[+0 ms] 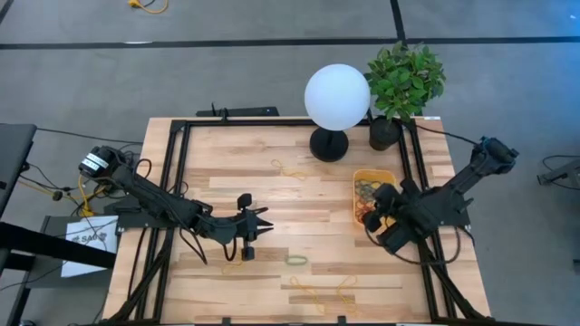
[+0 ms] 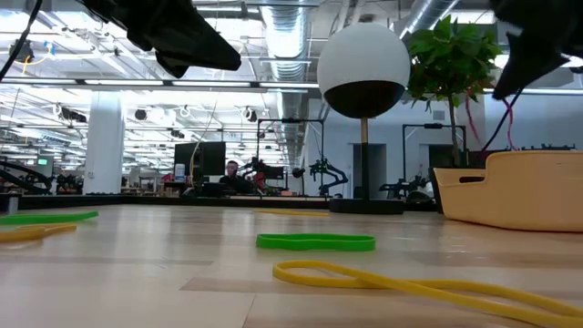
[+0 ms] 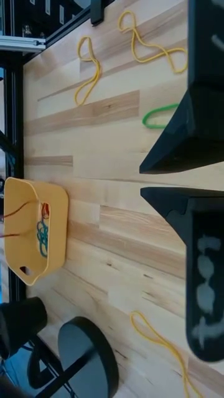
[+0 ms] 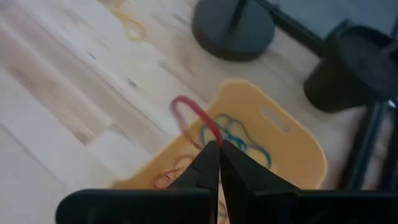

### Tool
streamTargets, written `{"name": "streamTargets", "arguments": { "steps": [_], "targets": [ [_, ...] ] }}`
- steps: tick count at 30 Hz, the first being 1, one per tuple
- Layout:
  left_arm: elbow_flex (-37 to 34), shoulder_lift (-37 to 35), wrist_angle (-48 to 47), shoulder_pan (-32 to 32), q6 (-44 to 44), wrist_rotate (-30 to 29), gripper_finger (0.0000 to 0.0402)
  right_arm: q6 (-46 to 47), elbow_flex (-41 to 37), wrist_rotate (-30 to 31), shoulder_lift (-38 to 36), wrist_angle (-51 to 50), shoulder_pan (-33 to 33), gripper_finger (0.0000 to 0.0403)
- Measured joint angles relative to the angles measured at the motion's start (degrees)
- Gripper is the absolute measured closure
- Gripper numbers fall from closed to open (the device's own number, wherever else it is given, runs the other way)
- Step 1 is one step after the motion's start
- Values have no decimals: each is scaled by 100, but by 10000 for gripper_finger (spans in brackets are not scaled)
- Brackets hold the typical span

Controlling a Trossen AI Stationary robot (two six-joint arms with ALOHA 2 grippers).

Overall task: Pick and place items into bin
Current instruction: Put the red rubber band into the bin

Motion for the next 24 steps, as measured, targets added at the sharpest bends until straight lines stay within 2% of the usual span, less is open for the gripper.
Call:
{"name": "streamTargets", "arguments": {
  "steps": [5,9,13,20,24],
  "targets": [
    [0,0,0,0,-1,0,365,-196,-2,-730,482,6,-173,393],
    [-2,0,0,2,1,0,365,-483,-2,-1667,871,17,-294,368],
    [-2,0,0,1,1,0,365,-871,-2,-2084,1153,35,-362,338],
    [-4,0,-2,1,3,0,365,-955,-1,-1992,1146,-11,-471,302],
    [-4,0,0,0,25,0,365,-1166,354,-1342,882,-247,-467,295]
  ]
}}
